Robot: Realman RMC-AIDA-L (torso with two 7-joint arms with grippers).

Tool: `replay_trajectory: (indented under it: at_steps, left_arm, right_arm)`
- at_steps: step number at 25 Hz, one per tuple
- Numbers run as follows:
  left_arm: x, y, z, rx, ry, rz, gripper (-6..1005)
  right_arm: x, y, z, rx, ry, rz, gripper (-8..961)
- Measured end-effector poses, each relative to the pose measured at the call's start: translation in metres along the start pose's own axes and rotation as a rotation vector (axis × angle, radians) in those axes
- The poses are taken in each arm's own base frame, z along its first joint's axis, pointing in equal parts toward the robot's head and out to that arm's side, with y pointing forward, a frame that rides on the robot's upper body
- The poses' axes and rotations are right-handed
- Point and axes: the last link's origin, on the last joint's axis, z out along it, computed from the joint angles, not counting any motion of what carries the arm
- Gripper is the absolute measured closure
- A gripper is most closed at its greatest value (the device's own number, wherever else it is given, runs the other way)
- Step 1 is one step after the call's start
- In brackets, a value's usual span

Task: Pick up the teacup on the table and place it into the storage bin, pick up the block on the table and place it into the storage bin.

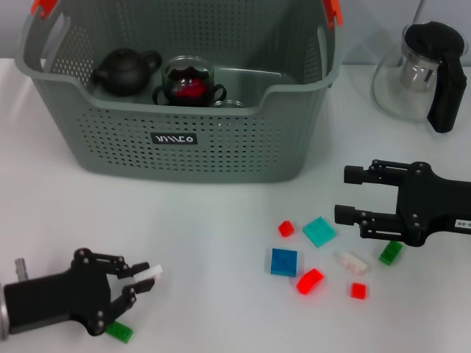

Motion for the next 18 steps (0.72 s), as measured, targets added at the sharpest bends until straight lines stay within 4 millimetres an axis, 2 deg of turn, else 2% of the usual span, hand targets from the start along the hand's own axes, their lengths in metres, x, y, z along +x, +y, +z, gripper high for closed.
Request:
replay_trajectory:
  at_steps: [5, 7, 11, 18]
  left_arm:
    - [0.021, -0.015, -0.01, -0.062, 0.009, -0.128, 804]
    - [0.029, -0.017, -0.012, -0.093, 0.035, -0.129, 799]
    - [0.058, -0.022, -0.016, -0.191, 0.155, -0.118, 789]
    - [0.114, -0.055, 0.002, -0.248, 0.347, -0.095, 771]
  right_arm:
    - [0.0, 0.0, 0.0, -0.001, -0.002, 0.0, 212]
    - [0.0, 0.0, 0.001, -0.002, -0.002, 0.001, 212]
    - [0.001, 0.001, 0.0, 0.002, -0.001, 0.003, 212]
    - [0.002, 0.001, 0.002, 0.003, -0.001, -0.003, 213]
